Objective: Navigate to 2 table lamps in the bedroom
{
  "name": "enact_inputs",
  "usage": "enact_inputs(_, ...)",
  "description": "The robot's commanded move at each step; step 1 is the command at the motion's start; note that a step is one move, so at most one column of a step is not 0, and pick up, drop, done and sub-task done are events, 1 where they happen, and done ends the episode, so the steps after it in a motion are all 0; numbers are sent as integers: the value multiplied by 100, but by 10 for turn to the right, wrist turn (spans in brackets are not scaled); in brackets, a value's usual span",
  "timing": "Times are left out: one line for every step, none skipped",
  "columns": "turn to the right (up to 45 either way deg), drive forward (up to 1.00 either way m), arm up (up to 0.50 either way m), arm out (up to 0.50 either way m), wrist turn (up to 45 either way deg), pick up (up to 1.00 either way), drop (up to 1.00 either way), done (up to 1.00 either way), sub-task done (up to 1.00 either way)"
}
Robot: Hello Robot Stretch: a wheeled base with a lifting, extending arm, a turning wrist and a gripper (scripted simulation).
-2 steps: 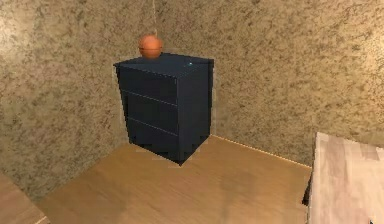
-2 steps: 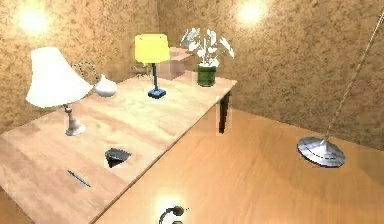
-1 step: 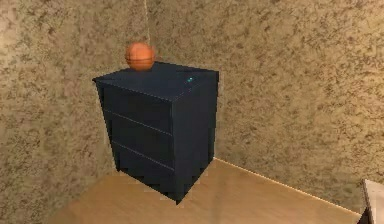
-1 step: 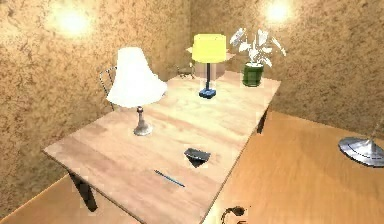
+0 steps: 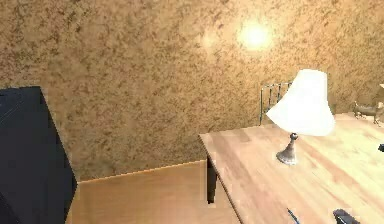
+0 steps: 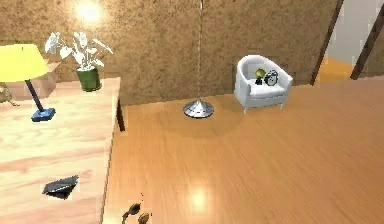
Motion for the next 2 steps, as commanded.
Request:
enact_inputs(300,0,0,0,0,0,0,0,0)
enact_inputs(0,0,0,0,0,0,0,100,0)
